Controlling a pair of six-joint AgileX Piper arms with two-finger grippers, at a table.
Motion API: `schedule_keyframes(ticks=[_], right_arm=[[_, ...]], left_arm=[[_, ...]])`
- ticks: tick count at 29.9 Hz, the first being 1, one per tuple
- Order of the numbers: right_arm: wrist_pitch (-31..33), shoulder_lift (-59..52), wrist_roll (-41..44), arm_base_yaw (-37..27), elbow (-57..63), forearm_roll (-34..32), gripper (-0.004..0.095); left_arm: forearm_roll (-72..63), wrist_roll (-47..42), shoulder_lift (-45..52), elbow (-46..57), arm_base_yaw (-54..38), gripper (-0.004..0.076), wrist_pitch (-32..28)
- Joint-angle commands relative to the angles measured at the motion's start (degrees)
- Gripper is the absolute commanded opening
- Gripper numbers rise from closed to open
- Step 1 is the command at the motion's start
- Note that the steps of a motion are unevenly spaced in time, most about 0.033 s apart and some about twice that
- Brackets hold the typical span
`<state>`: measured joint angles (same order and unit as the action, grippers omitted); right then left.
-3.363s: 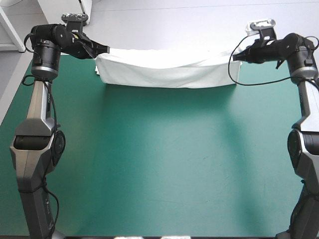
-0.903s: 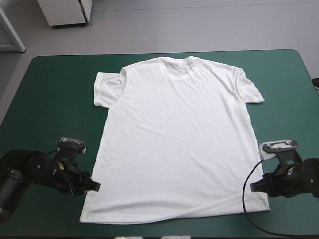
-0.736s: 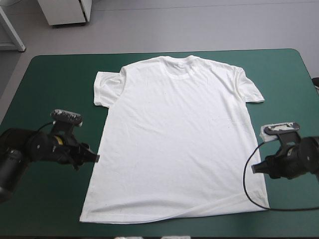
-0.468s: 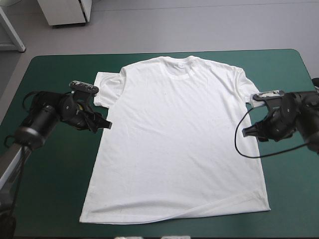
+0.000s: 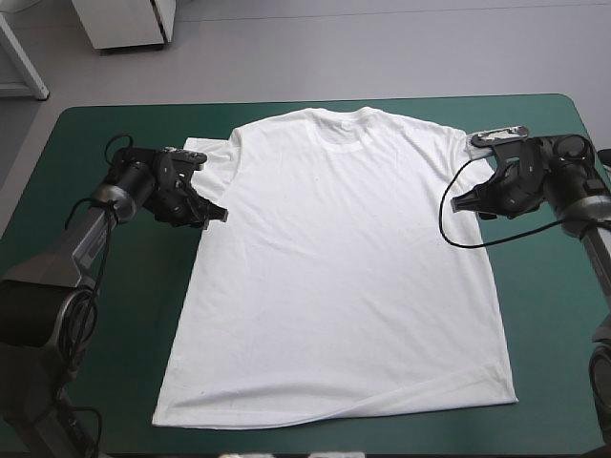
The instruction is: Fold the cloth
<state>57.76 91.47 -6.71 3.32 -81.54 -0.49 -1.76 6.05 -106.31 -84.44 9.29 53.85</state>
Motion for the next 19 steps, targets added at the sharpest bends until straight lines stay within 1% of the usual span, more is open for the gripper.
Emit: schedule_keyframes(ticks=[1, 3, 11, 13, 14, 16, 18, 19], right_arm=[[-2.2, -0.7, -1.2, 0.1, -1.9, -0.6, 0.0442], [-2.7, 0.1, -1.5, 0.1, -1.9, -0.6, 0.0442], [-4.5, 3.1, -1.5, 0.1, -2.0, -0.9, 0.0441], [-4.7, 4.5, -1.5, 0.1, -2.0, -0.9, 0.0442], [-5.0, 5.3, -1.5, 0.1, -2.0, -0.9, 0.0442], [-5.7, 6.5, -1.5, 0.1, -2.0, -1.1, 0.0442], [-6.4, 7.8, -1.5, 0.1, -2.0, -1.5, 0.0442], [-6.6, 8.2, -1.5, -0.1, -2.0, -1.5, 0.0442]], left_arm=[[-3.6, 1.6, 0.3, -3.0, -0.1, 0.0357, -0.6], [-5.9, 2.9, -0.6, -3.1, -0.1, 0.0357, -0.5], [-5.3, 2.7, -3.6, -3.1, 0.1, 0.0356, -0.1], [-5.7, 2.7, -4.2, -3.1, 0.1, 0.0342, 0.0], [-5.9, 2.7, -4.5, -3.1, 0.1, 0.0309, 0.4], [-6.5, 2.7, -4.9, -3.0, 0.1, 0.0202, 1.0], [-6.5, 2.7, -5.1, -3.0, 0.1, 0.0047, 1.2], [-6.5, 2.7, -5.2, -3.0, 0.1, -0.0013, 1.2]])
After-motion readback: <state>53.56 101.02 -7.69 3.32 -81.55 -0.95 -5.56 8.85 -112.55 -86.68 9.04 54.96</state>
